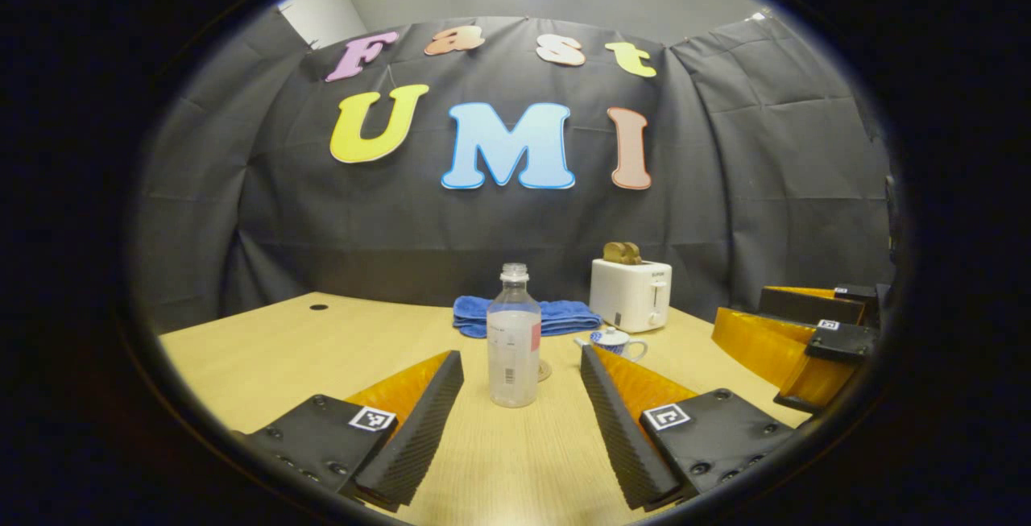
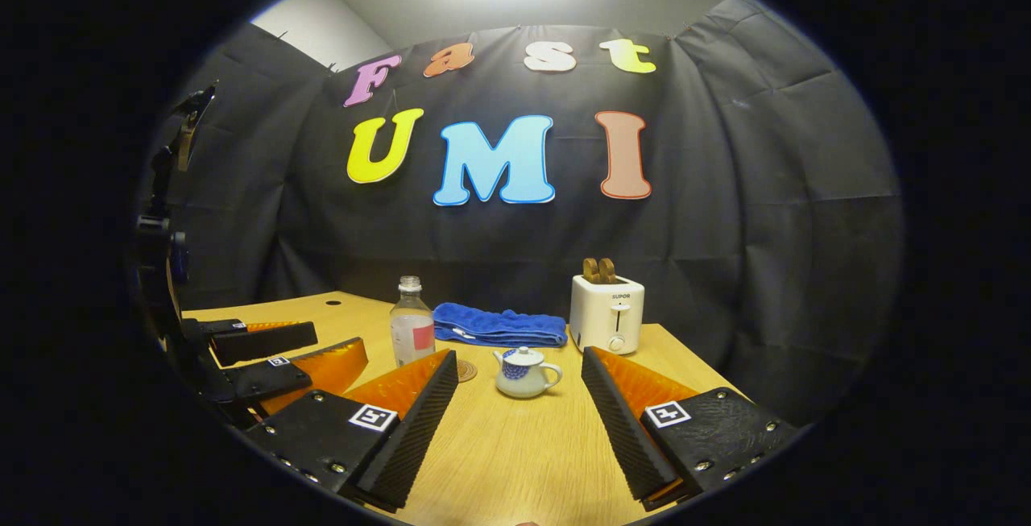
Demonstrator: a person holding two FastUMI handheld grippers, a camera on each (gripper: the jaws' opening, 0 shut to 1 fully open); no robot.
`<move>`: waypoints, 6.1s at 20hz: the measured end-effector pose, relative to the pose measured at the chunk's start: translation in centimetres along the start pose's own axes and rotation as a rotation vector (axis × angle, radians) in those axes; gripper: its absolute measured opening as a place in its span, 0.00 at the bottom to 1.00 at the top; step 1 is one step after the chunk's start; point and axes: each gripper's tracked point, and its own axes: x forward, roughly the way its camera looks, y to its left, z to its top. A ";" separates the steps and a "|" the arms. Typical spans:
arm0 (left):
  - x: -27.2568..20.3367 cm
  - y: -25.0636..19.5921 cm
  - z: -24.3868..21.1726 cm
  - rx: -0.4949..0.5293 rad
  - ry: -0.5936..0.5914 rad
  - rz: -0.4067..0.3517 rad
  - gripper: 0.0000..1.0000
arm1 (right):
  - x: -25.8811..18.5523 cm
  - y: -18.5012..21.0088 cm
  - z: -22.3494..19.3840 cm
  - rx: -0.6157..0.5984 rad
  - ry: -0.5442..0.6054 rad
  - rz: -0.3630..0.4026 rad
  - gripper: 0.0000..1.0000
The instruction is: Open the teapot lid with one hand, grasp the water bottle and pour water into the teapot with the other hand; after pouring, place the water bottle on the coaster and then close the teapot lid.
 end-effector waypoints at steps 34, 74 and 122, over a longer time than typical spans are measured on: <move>16.2 0.8 -4.0 0.078 0.031 -0.149 1.00 | 25.2 0.3 -8.3 0.048 0.188 0.037 0.86; 17.0 0.9 -4.2 0.358 0.215 -0.177 0.84 | 18.8 -5.4 1.0 0.070 0.068 0.057 0.10; 22.7 -5.6 -3.8 2.250 0.456 -0.331 0.84 | 13.8 -17.0 -4.9 0.190 0.100 -0.032 0.10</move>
